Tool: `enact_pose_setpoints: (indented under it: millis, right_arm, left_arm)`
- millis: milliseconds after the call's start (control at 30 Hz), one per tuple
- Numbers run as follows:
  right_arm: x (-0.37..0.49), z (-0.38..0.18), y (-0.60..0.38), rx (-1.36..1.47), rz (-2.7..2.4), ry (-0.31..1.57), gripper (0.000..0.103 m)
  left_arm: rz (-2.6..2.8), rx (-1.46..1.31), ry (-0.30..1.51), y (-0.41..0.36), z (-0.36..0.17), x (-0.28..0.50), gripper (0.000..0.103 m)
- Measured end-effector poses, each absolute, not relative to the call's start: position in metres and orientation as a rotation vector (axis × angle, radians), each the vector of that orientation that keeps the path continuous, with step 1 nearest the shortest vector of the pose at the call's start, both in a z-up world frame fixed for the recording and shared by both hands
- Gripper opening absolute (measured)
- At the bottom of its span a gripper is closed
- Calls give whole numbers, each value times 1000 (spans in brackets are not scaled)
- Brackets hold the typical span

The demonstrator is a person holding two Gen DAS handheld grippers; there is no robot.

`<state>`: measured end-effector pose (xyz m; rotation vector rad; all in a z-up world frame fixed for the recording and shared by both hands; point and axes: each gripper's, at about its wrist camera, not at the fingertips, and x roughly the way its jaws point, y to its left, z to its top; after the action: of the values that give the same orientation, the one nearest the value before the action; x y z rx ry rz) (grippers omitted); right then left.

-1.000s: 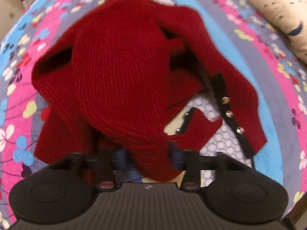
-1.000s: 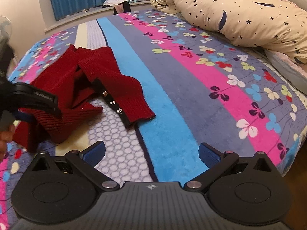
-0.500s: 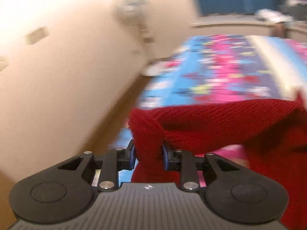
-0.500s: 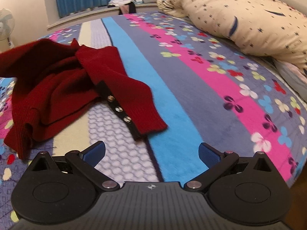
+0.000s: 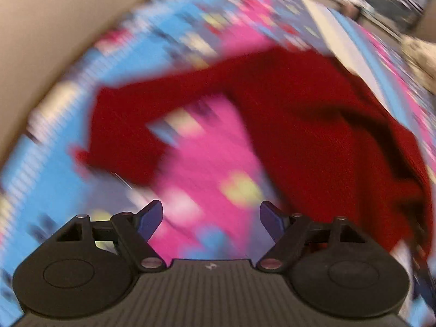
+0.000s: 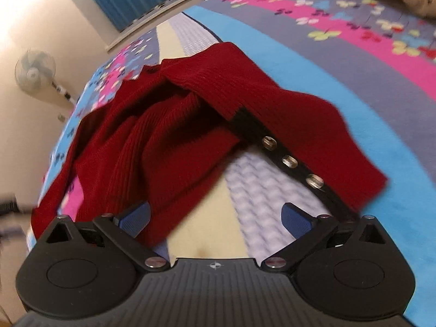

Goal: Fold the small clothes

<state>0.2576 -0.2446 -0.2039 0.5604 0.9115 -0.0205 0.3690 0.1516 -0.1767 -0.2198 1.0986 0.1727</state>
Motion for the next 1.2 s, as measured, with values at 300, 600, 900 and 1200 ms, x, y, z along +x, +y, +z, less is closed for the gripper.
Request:
enact_pose_setpoints:
  millis: [300,600,900,1200]
  right_arm:
    - [349,-246,-239,614,-164,939,79]
    - [322,-191,-276,624,-154,889,18]
    - [261,-176,-333,687,-152,781,18]
    - [253,-177,-323,680,-189,773,18]
  left_arm:
    - [69,-327,1206,60,-216,364,83]
    - [-76,-483,1164,74,-185,337,78]
    - [-61,-373,1297,48,-222,359,81]
    - [78,-271,1174,74,-169,355,14]
